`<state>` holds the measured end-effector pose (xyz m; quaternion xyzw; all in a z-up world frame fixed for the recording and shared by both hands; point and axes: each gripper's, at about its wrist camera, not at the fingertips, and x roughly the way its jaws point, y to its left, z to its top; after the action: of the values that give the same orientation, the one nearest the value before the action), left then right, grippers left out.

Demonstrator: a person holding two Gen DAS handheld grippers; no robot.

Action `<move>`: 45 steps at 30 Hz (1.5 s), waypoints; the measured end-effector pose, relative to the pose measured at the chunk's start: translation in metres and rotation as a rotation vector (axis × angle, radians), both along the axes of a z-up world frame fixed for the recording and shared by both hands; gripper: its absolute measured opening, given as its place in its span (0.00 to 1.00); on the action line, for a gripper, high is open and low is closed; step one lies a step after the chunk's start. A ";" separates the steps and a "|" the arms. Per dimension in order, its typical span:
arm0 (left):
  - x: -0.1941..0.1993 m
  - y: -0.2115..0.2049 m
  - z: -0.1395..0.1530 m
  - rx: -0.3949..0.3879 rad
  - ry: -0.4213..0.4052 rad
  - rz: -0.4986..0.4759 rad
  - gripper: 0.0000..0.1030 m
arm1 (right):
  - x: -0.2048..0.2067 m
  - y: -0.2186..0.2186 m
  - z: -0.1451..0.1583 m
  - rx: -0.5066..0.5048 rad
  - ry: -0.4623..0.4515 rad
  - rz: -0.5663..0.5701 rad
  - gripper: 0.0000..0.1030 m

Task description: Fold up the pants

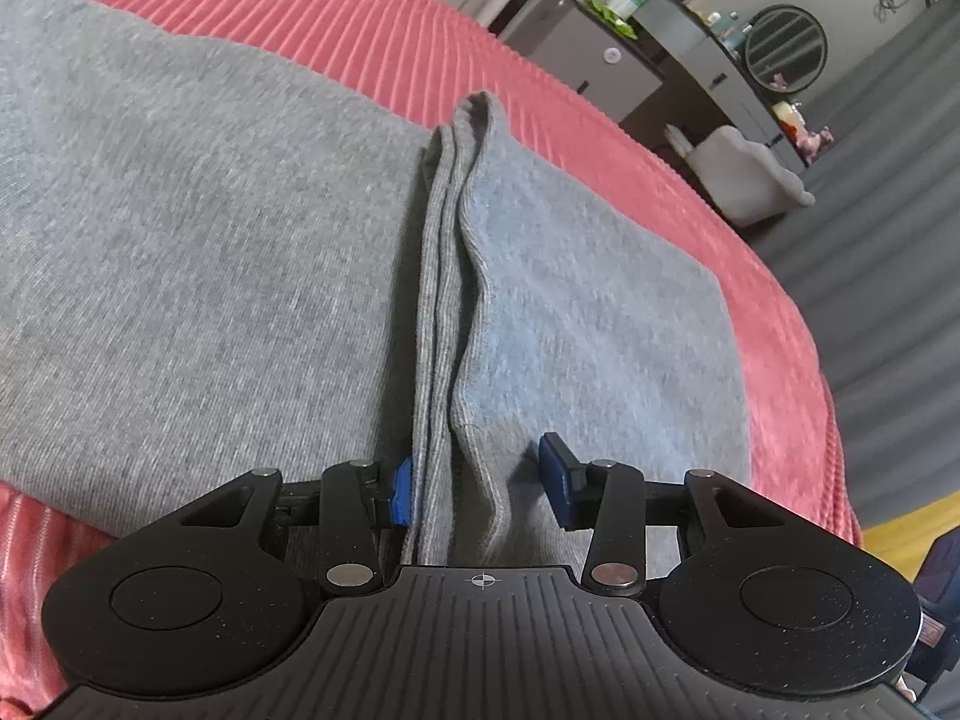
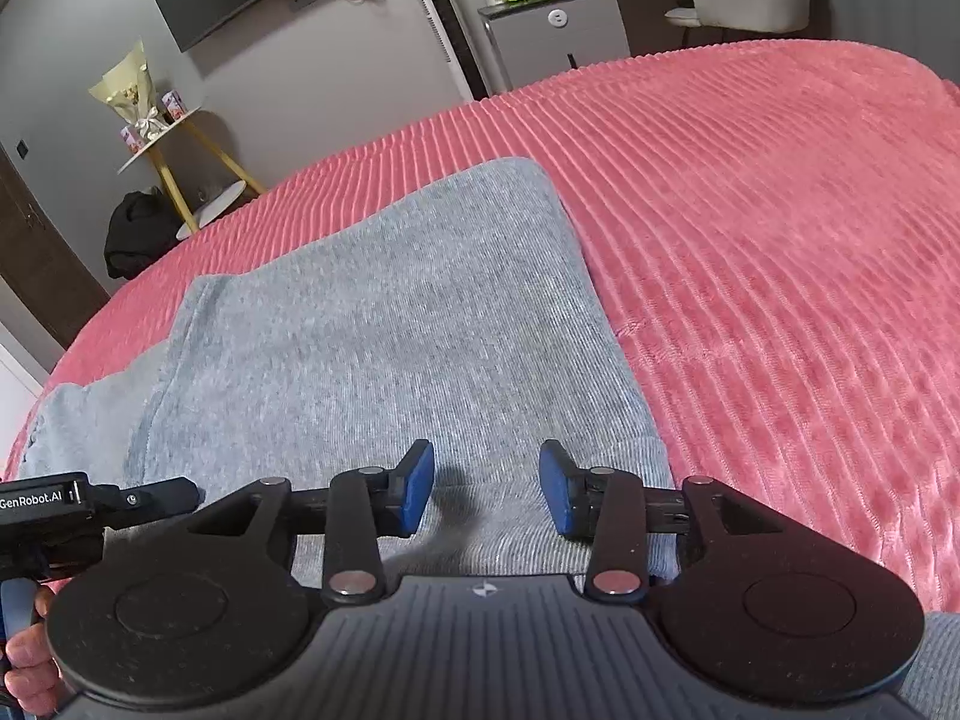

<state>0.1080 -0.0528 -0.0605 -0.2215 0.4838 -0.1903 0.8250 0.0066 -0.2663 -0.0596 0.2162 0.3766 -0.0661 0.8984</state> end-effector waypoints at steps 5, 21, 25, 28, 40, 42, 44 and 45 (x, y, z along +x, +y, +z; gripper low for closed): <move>0.001 -0.001 0.000 -0.008 -0.001 -0.002 0.22 | 0.000 -0.001 0.000 0.015 -0.003 -0.001 0.40; -0.007 0.017 0.016 -0.090 -0.047 0.061 0.14 | -0.027 -0.049 0.000 0.394 -0.052 -0.163 0.59; -0.004 0.014 0.013 -0.072 -0.032 0.066 0.14 | -0.044 -0.048 -0.003 0.557 -0.009 -0.130 0.62; -0.003 0.017 0.012 -0.098 -0.023 0.078 0.14 | -0.039 -0.030 0.003 0.489 0.066 -0.053 0.67; -0.005 0.018 0.011 -0.112 -0.015 0.089 0.14 | -0.040 -0.029 -0.008 0.451 -0.024 -0.188 0.61; -0.006 0.018 0.012 -0.114 -0.015 0.090 0.14 | -0.042 -0.030 -0.008 0.458 -0.019 -0.198 0.55; -0.006 0.019 0.013 -0.123 -0.019 0.092 0.14 | -0.044 -0.027 -0.004 0.442 -0.021 -0.204 0.53; -0.006 0.019 0.013 -0.126 -0.019 0.093 0.14 | -0.044 -0.027 -0.004 0.455 -0.026 -0.207 0.53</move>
<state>0.1021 -0.0334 -0.0473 -0.2936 0.4520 -0.1839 0.8220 -0.0375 -0.2931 -0.0632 0.4513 0.3459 -0.0685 0.8197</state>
